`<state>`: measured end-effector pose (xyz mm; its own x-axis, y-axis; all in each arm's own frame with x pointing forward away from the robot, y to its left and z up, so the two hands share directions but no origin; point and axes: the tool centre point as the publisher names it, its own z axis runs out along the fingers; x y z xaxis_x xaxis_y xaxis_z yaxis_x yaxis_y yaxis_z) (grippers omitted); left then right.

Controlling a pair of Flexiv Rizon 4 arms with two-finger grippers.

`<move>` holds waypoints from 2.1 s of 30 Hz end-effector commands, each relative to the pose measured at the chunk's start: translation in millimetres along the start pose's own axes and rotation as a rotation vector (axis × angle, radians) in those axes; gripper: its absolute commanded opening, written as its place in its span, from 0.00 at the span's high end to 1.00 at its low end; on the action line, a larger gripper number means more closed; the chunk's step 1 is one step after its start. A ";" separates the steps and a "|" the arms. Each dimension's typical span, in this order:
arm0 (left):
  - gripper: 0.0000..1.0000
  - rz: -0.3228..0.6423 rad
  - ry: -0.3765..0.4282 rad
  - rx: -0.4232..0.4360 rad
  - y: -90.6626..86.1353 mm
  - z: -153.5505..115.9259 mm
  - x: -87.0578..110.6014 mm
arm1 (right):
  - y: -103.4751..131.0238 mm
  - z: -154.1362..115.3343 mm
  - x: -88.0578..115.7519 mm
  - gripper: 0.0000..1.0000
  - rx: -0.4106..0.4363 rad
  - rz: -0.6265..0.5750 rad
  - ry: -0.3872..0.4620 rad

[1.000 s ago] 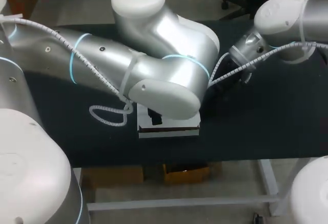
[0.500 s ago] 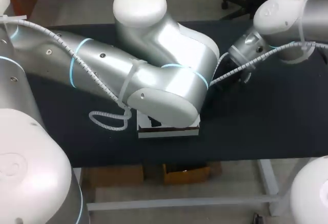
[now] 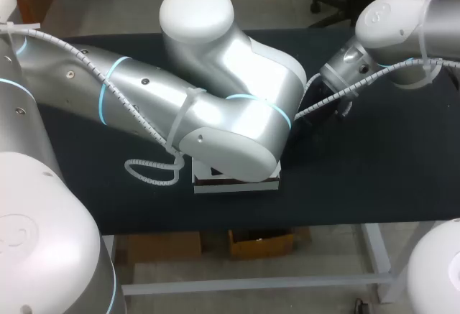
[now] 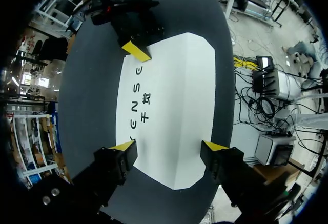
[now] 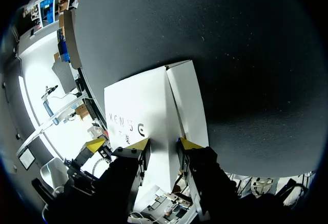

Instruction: Assemble the packaging by folding the flat box into shape, placing the metal phone stand inside, and closing the box properly

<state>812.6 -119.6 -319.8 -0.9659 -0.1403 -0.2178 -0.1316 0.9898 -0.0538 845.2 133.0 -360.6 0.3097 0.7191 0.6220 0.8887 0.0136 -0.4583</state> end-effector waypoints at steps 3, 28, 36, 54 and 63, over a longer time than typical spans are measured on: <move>0.21 -0.002 0.004 -0.008 -2.1 4.1 -3.3 | 1.2 0.4 0.7 0.68 0.004 -0.001 -0.001; 0.31 0.002 -0.013 0.006 -1.7 15.4 -0.2 | 2.1 0.5 0.9 0.68 0.004 0.000 0.001; 0.35 0.000 -0.016 0.010 -2.2 15.1 1.8 | 2.5 0.7 1.0 0.69 0.006 -0.001 0.002; 0.34 0.004 -0.014 0.021 -1.5 9.3 6.4 | 3.6 1.3 2.4 0.69 0.009 -0.002 -0.001; 0.32 -0.003 -0.014 0.004 -3.3 17.9 3.3 | 4.2 1.4 2.3 0.69 0.008 -0.001 0.000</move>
<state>811.3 -119.0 -333.6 -0.9628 -0.1427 -0.2293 -0.1304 0.9891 -0.0681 847.1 135.2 -361.5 0.3092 0.7190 0.6224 0.8884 0.0150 -0.4587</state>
